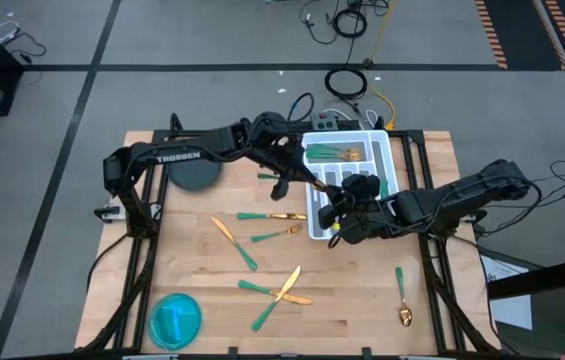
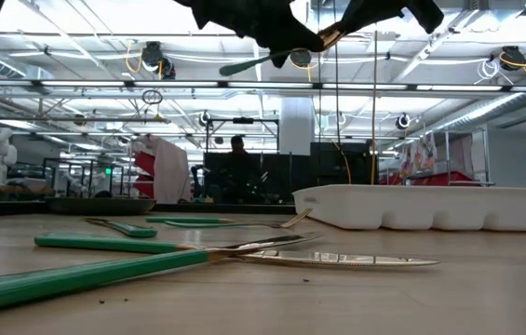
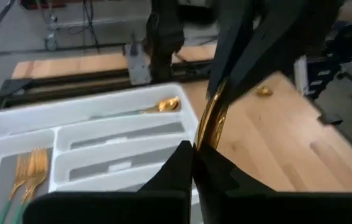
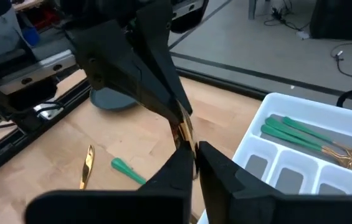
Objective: Sort silverware
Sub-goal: Put the green spoon into the silverware tray
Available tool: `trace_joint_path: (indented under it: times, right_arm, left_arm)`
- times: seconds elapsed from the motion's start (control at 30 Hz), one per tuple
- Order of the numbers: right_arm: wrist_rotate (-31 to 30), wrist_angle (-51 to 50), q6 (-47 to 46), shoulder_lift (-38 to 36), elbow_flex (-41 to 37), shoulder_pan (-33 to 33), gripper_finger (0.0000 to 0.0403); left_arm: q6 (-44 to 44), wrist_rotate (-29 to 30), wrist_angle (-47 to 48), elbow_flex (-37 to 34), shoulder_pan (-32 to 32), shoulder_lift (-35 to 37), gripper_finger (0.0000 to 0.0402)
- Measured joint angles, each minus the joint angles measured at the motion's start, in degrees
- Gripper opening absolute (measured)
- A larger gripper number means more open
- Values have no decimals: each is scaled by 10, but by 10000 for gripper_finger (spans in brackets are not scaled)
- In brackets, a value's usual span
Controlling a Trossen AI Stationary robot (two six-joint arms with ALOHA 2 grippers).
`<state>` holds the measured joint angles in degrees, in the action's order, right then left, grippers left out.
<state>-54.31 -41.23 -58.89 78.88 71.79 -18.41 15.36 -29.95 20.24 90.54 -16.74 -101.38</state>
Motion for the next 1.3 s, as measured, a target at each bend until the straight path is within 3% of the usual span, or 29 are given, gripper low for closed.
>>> trace_joint_path:
  times: [0.27,0.5,0.6,0.7,0.83,0.97,1.17,1.3]
  right_arm:
    - [38,-8,46,-38,0,-3,136]
    - [256,-66,196,-65,0,36,172]
    - [303,-124,251,-70,0,45,170]
    - [303,-160,313,-77,0,49,170]
    - [304,-141,406,-96,0,48,169]
    - [316,-58,468,-118,0,47,169]
    - [322,62,527,-148,0,31,169]
    - [314,127,564,-158,0,17,169]
  left_arm:
    - [59,16,85,-1,-1,0,6]
    - [190,29,239,-1,29,0,6]
    - [211,-40,285,-1,48,0,6]
    - [190,-143,282,-1,72,5,5]
    - [133,-274,195,-1,104,24,5]
    - [39,-351,-7,-1,121,44,5]
    - [-170,-355,-427,-1,123,48,5]
    - [-222,-294,-561,0,124,45,5]
